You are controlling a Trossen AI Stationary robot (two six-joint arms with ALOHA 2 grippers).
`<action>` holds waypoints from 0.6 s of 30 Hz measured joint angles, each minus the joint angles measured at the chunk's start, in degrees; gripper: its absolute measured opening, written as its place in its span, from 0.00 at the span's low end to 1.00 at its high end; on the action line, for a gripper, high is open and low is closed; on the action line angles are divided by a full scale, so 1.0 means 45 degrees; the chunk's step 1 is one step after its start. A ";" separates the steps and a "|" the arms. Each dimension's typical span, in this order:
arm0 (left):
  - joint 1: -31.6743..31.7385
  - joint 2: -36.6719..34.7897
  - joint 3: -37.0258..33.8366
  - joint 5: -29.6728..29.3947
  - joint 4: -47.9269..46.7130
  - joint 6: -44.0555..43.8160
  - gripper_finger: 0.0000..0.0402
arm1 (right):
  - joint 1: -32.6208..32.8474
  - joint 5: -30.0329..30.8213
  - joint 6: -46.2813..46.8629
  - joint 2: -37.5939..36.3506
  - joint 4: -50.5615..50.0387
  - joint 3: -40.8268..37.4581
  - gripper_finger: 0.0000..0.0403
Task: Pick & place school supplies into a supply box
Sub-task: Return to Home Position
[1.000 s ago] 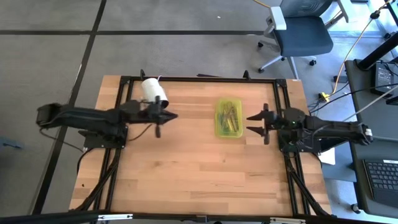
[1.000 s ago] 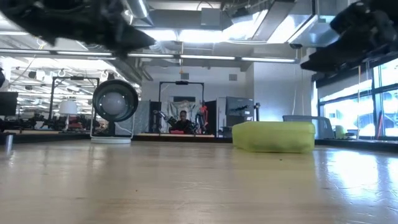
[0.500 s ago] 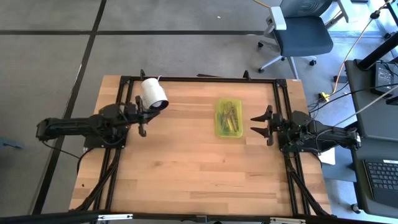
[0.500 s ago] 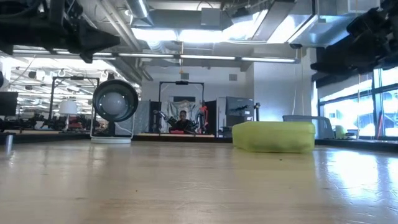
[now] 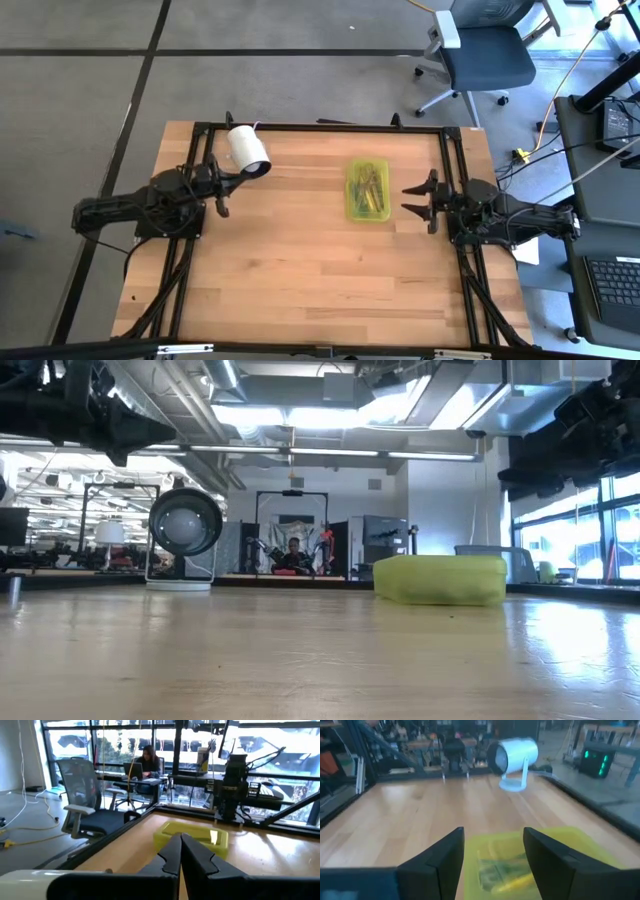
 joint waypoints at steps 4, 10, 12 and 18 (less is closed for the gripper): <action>0.0000 -0.0583 0.0000 0.0007 -0.0228 0.0107 0.01 | 0.0000 -0.0022 -0.0319 0.0009 0.1001 -0.0260 0.52; 0.0000 -0.0581 0.0002 0.0011 -0.0442 0.0272 0.00 | 0.0000 -0.0095 -0.0313 0.0012 0.2890 -0.0926 0.52; 0.0000 -0.0581 0.0000 0.0012 -0.0498 0.0251 0.00 | 0.0000 -0.0092 -0.0272 0.0043 0.2956 -0.0926 0.52; -0.0010 -0.0586 0.0005 -0.0032 -0.1055 0.0471 0.00 | 0.0000 -0.0097 -0.0267 0.0056 0.2958 -0.0926 0.52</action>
